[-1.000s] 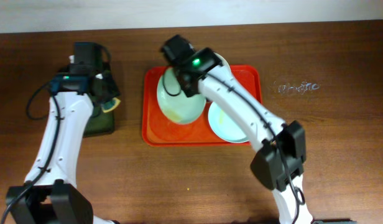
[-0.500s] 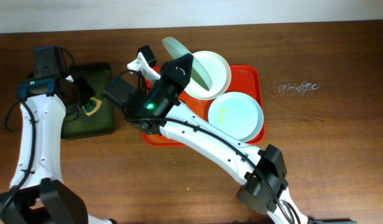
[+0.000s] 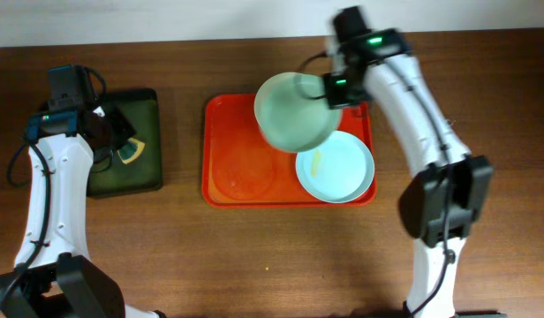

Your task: Clean dirty plates on tray and stack at the side

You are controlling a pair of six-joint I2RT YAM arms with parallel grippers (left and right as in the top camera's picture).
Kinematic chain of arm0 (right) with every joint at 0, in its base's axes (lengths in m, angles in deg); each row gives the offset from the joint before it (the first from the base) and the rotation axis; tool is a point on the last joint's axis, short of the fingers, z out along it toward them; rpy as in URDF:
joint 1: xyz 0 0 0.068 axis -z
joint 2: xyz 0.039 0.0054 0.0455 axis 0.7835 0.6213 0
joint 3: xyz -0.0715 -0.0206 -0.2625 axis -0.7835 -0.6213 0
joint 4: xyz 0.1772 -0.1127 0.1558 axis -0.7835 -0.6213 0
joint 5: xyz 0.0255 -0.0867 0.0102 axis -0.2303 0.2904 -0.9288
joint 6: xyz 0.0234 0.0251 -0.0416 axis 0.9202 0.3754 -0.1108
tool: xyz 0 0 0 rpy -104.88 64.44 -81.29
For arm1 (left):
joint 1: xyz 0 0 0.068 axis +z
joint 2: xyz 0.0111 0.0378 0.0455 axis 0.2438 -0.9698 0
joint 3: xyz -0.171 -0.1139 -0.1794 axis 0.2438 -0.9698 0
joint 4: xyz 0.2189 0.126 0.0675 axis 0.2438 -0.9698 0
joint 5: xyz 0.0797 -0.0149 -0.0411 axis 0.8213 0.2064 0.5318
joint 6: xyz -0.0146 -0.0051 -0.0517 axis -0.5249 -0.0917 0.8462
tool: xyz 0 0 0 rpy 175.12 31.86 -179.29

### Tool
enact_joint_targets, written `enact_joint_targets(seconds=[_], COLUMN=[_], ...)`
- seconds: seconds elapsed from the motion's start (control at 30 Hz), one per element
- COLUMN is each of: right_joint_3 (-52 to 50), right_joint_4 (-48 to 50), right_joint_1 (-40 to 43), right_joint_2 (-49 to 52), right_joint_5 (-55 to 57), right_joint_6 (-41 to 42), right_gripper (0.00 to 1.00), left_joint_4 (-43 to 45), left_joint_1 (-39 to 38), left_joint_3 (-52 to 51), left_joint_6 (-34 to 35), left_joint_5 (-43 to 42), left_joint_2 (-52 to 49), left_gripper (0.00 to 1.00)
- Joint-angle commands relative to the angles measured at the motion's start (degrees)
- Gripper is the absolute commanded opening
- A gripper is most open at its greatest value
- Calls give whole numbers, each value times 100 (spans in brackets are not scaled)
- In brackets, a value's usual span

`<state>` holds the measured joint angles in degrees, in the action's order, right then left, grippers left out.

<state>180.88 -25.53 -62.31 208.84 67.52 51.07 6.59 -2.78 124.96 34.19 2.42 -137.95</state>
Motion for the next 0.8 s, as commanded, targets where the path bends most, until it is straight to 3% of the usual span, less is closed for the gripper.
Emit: enact_joint_targets(seconds=[0.0, 0.23, 0.4, 0.53, 0.6, 0.67, 0.73, 0.77], right_joint_3=[-776, -1773, -1775, -1827, -1980, -2052, -2048, -2039], right_joint_4=[109, 984, 1707, 2079, 2245, 2251, 2173, 2146], right_joint_1=[1158, 3040, 3488, 3475, 3475, 3475, 3473, 3473], right_joint_2=[-107, -107, -96, -85, -85, -85, -87, -103], right_joint_5=[-850, -2074, -2100, -404, -323, -332, -533, -868], right_joint_6=[85, 44, 48, 525, 522, 520, 490, 374], right_gripper=[4, 4, 4, 5, 11, 31, 62, 67], left_joint_4=[24, 31, 42, 48, 70, 92, 92, 92], left_joint_1=[17, 17, 17, 17, 17, 17, 15, 7], left_joint_3=[52, 52, 52, 52, 52, 52, 52, 52], left_joint_6=[48, 48, 48, 48, 48, 48, 48, 48], left_joint_5=[-46, -46, -46, -44, -46, -46, -48, -48], left_joint_2=[59, 22, -11, -17, -63, -118, -186, -212], left_gripper=[0, 0, 0, 0, 0, 0, 0, 0])
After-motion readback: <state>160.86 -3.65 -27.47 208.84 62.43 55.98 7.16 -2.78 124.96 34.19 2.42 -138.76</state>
